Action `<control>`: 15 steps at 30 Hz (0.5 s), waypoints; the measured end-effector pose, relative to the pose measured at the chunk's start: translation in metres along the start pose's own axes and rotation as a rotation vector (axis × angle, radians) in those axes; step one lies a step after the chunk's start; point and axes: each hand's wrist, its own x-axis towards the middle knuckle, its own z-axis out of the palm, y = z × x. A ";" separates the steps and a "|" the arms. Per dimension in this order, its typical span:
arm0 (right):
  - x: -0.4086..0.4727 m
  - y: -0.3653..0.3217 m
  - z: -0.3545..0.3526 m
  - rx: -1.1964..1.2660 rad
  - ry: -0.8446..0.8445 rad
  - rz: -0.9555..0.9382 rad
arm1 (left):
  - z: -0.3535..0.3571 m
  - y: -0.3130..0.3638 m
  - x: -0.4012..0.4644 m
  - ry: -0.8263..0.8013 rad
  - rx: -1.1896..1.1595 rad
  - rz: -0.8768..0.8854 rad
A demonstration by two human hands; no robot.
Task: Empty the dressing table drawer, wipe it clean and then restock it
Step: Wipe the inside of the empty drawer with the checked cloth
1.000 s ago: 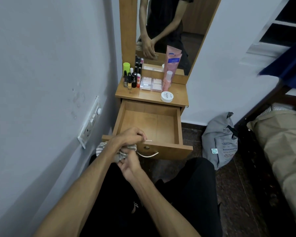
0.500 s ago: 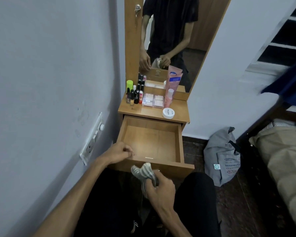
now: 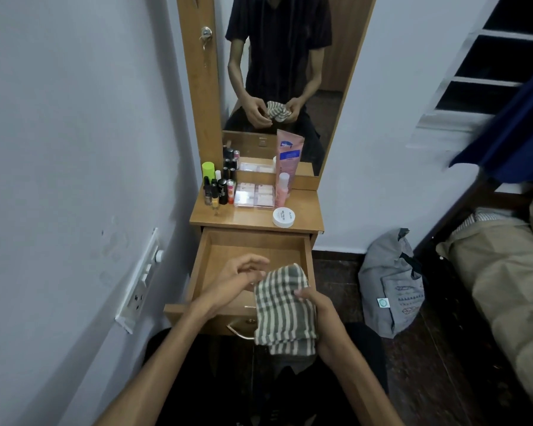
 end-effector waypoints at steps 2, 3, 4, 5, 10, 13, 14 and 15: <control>0.003 -0.016 -0.009 0.015 -0.101 -0.042 | 0.015 0.014 0.002 -0.124 -0.093 -0.027; 0.006 -0.025 -0.014 0.006 -0.122 -0.073 | 0.023 0.020 0.004 -0.166 -0.138 -0.050; 0.009 -0.033 -0.018 -0.005 -0.128 -0.100 | 0.032 0.026 0.008 -0.171 -0.180 -0.065; 0.013 -0.041 -0.021 -0.014 -0.118 -0.119 | 0.042 0.033 0.012 -0.134 -0.228 -0.068; 0.042 -0.076 -0.048 -0.037 0.102 -0.148 | 0.077 0.058 0.056 0.194 -0.406 -0.076; 0.066 -0.099 -0.064 0.023 0.196 -0.178 | 0.092 0.067 0.088 0.268 -0.424 -0.061; 0.077 -0.108 -0.068 0.042 0.243 -0.185 | 0.096 0.069 0.098 0.295 -0.384 -0.038; 0.088 -0.117 -0.071 0.054 0.283 -0.190 | 0.100 0.071 0.108 0.324 -0.326 -0.015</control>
